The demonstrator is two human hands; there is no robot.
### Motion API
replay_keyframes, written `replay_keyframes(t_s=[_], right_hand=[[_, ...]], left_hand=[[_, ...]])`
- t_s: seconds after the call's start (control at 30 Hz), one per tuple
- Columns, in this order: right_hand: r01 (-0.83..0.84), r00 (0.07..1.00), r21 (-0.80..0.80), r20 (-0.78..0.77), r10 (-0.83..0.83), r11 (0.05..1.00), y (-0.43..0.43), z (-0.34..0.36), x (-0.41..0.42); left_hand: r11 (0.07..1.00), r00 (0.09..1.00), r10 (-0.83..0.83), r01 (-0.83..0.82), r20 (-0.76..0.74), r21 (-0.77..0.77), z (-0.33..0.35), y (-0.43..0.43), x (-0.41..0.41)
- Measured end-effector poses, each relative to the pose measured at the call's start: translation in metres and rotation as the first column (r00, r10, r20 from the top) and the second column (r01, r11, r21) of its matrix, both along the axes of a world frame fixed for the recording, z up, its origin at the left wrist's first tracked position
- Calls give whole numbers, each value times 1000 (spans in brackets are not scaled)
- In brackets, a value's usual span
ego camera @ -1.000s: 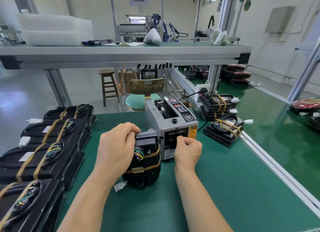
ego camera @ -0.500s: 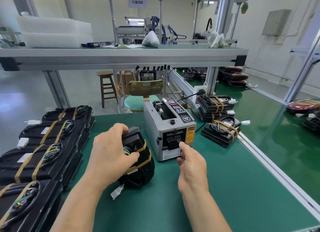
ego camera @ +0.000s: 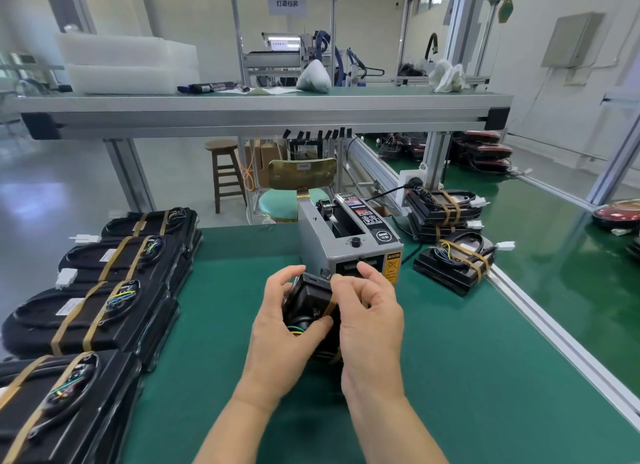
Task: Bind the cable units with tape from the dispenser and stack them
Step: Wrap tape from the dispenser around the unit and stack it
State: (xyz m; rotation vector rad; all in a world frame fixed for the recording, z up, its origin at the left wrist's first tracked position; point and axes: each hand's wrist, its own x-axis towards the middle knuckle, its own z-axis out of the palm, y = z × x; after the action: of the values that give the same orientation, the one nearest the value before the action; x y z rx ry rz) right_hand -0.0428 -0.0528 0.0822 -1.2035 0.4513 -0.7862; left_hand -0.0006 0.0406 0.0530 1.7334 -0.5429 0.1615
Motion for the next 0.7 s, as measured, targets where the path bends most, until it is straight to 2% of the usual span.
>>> replay_keyframes(t_s=[0.37, 0.7], right_hand=[[-38, 995, -153, -98, 23, 987, 1, -4, -6], [9, 995, -143, -101, -24, 990, -1, -4, -2]], left_hand=[[998, 992, 64, -61, 107, -30, 0, -6, -16], [997, 991, 61, -55, 121, -56, -4, -7, -17]])
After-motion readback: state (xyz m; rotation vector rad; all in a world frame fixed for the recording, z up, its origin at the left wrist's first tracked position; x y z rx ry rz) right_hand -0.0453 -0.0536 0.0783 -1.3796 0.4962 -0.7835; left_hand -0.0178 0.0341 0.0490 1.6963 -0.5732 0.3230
